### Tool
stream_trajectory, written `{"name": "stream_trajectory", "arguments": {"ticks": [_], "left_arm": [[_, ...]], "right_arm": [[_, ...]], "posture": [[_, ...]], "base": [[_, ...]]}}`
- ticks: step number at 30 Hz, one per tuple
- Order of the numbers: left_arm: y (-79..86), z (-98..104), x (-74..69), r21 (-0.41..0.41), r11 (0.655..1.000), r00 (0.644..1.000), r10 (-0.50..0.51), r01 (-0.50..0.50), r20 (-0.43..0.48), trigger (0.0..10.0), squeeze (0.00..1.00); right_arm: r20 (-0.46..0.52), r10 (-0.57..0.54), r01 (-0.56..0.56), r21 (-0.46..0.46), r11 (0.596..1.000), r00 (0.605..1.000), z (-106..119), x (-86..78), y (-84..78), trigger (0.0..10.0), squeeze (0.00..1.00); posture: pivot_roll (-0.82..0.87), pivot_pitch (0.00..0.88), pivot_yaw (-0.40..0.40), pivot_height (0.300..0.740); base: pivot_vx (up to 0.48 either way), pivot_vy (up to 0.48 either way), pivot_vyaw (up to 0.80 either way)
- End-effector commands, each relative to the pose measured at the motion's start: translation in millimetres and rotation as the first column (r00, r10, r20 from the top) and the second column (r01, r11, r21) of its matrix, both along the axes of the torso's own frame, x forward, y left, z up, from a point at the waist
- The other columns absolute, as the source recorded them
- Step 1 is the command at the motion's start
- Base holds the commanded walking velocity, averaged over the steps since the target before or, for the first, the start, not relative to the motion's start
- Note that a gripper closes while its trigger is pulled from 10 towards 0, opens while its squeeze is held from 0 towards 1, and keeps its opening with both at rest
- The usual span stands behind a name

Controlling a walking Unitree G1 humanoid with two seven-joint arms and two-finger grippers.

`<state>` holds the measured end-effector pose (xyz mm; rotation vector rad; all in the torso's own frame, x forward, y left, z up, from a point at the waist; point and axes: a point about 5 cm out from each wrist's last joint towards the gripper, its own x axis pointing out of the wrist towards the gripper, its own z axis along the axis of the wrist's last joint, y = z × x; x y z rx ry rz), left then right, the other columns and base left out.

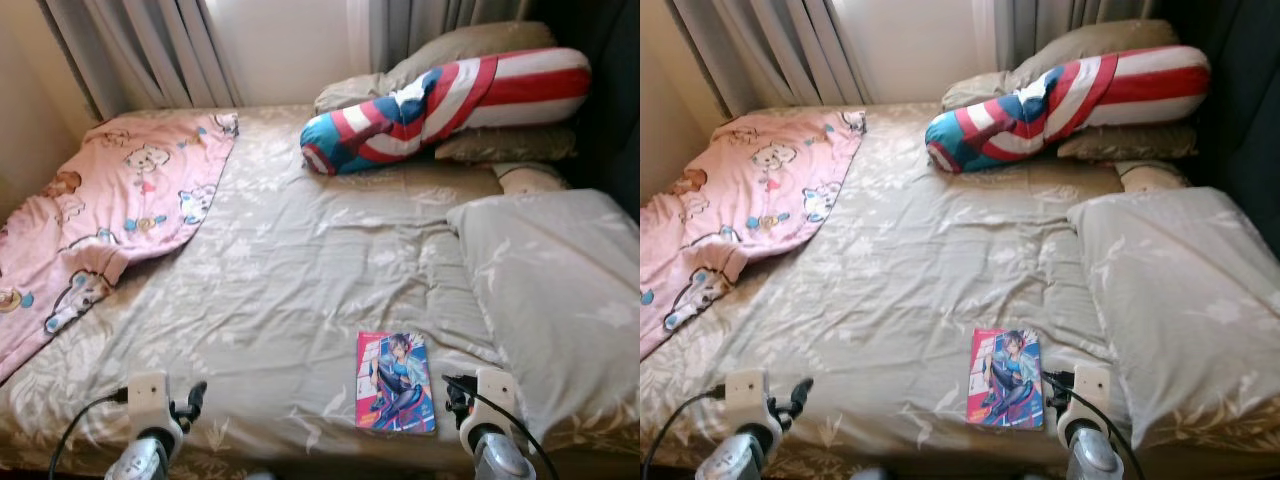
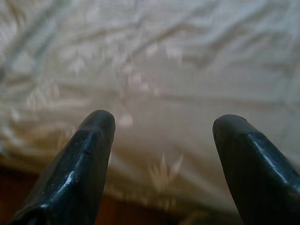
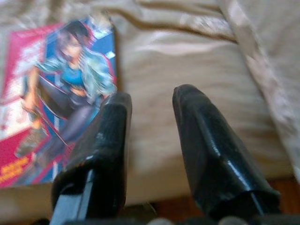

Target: Clean up the room

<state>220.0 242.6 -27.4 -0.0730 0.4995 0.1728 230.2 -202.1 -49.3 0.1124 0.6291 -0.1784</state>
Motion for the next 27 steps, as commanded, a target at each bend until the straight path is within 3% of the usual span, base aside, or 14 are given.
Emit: {"name": "stream_trajectory", "arguments": {"ticks": [1,2,4,7,9,19,25,27], "left_arm": [[3.1,-6.1,-6.1,0.019,1.000,0.999,0.003,-0.003,-0.042,10.0,0.00],[2.0,-17.1,-15.6,0.017,1.000,0.994,-0.001,0.003,-0.111,10.0,0.00],[1.4,-19.8,-17.9,0.016,1.000,0.992,-0.005,0.007,-0.130,10.0,0.00],[-7.5,-31.9,-25.9,0.029,0.993,0.967,-0.103,0.113,-0.233,10.0,0.00],[-7.4,-35.1,-27.3,0.036,0.994,0.961,-0.090,0.103,-0.263,10.0,0.00],[-11.7,-48.2,-42.0,0.029,0.996,0.927,-0.068,0.085,-0.368,10.0,0.00],[-8.0,-51.7,-50.5,0.023,0.998,0.920,-0.046,0.059,-0.390,10.0,0.00],[-3.8,-54.8,-59.4,0.021,0.999,0.909,-0.035,0.048,-0.415,10.0,0.00]], "right_arm": [[-0.049,-0.002,0.002,0.002,1.000,0.999,-6.5,-7.9,1.2,10.0,0.00],[-0.101,-0.007,0.006,-0.002,1.000,0.995,-12.6,-16.2,0.5,10.0,0.00],[-0.114,-0.007,0.007,-0.003,1.000,0.993,-14.2,-18.3,0.5,10.0,0.00],[-0.187,-0.007,0.007,-0.003,1.000,0.982,-22.6,-30.8,0.7,10.0,0.00],[-0.238,0.005,-0.007,-0.008,1.000,0.971,-27.2,-37.4,1.9,10.0,0.00],[-0.251,0.000,0.005,0.021,1.000,0.968,-28.3,-41.7,-6.0,10.0,0.00],[-0.301,-0.020,0.020,-0.004,1.000,0.953,-32.9,-54.4,-16.1,10.0,0.00],[-0.310,-0.006,0.004,-0.006,1.000,0.951,-33.7,-56.1,-16.2,10.0,0.00]], "posture": [[0.01,0.000,0.043,0.718],[0.00,0.000,0.042,0.728],[0.00,0.000,0.042,0.733],[-0.01,0.000,0.040,0.740],[-0.04,0.000,0.036,0.740],[-0.10,0.000,0.047,0.740],[-0.07,0.000,0.010,0.740],[-0.07,0.000,-0.003,0.740]], "base": [[0.000,0.000,0.00],[0.000,0.000,0.00],[0.000,0.000,0.00],[0.000,0.000,0.00],[0.000,0.000,0.00],[0.000,0.000,0.00],[0.000,0.000,0.00],[0.000,0.000,0.00]]}}
